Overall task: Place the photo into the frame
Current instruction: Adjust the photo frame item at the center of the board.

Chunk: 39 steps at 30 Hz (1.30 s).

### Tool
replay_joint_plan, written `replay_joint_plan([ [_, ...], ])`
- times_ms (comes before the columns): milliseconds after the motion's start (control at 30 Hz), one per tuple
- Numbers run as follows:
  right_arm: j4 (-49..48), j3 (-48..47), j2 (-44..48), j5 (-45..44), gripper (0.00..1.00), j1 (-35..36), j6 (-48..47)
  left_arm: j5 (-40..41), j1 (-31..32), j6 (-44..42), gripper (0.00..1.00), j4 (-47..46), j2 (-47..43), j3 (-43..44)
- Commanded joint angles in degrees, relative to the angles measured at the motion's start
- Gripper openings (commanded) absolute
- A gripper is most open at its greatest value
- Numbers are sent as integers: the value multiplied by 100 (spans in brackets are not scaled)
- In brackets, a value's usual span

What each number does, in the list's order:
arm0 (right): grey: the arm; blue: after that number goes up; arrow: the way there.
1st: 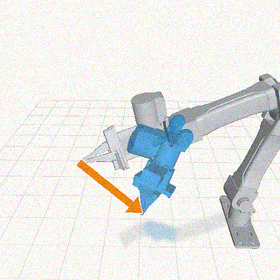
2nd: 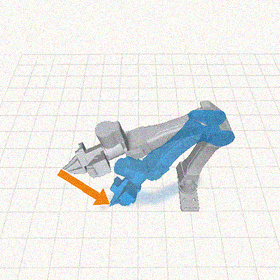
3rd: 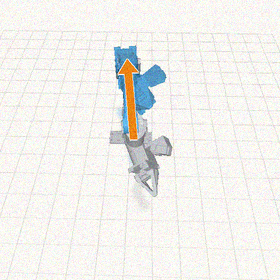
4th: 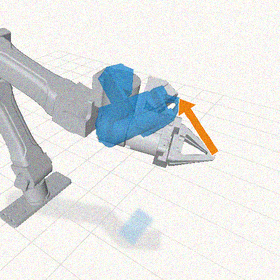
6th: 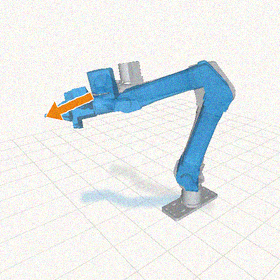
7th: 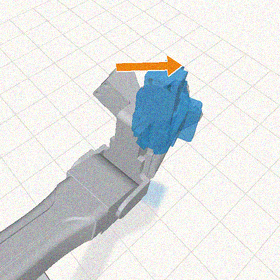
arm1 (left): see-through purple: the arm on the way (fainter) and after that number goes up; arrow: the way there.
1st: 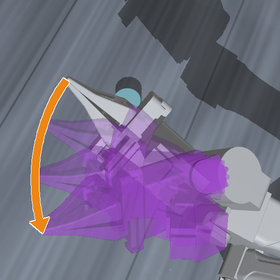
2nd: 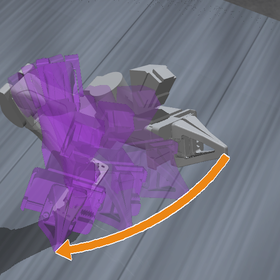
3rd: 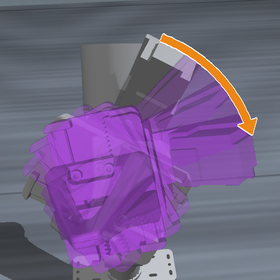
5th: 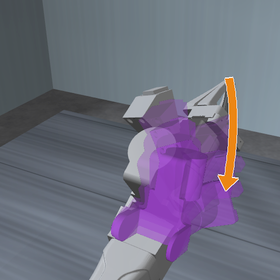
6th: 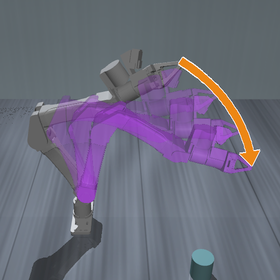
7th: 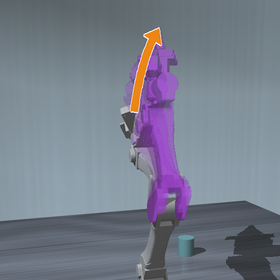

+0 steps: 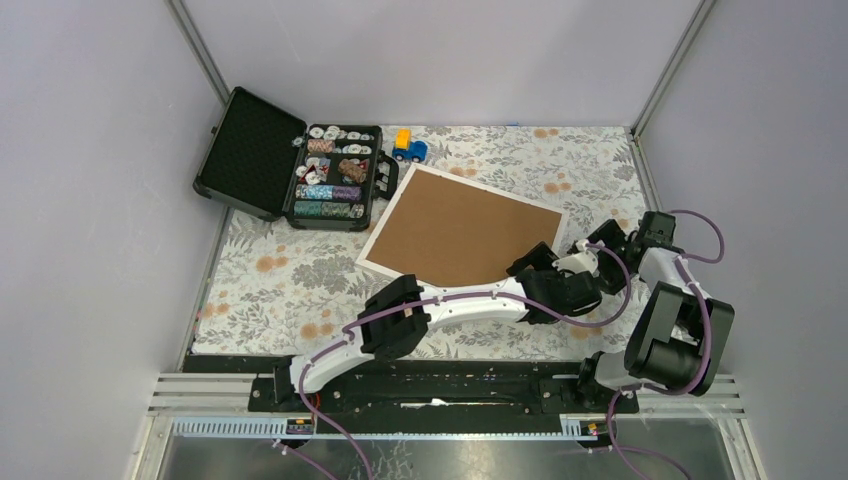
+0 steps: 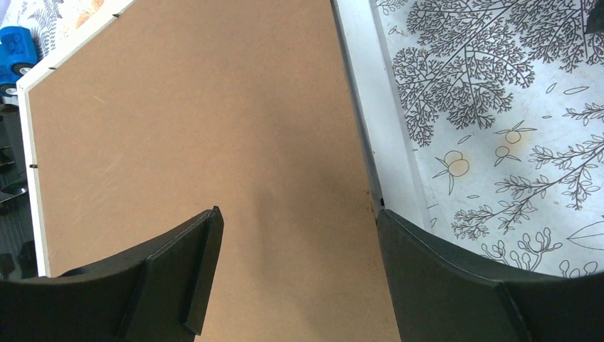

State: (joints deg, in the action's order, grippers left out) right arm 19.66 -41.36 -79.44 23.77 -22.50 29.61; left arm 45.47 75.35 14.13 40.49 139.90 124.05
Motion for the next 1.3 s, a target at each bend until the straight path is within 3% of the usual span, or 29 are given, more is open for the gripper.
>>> replay_joint_plan([
  [0, -66, 5, -148, 252, 97, 18, -34, 1148, -236, -319, 84, 440, -406, 76],
  [300, -7, 30, -217, 357, 91, 18, 62, 1216, -299, -81, 84, 171, -1007, -612],
  [733, 351, -1171, -906, 127, 94, 60, -47, 1039, -455, -34, 84, -93, -1455, -1087],
  [1100, 428, -1746, -1914, -182, 92, 966, -79, 994, -529, -60, 84, -199, -1543, -1283],
  [1267, 556, -1865, -2207, -624, 84, 1206, -116, 997, -539, -90, 83, -254, -1551, -1308],
])
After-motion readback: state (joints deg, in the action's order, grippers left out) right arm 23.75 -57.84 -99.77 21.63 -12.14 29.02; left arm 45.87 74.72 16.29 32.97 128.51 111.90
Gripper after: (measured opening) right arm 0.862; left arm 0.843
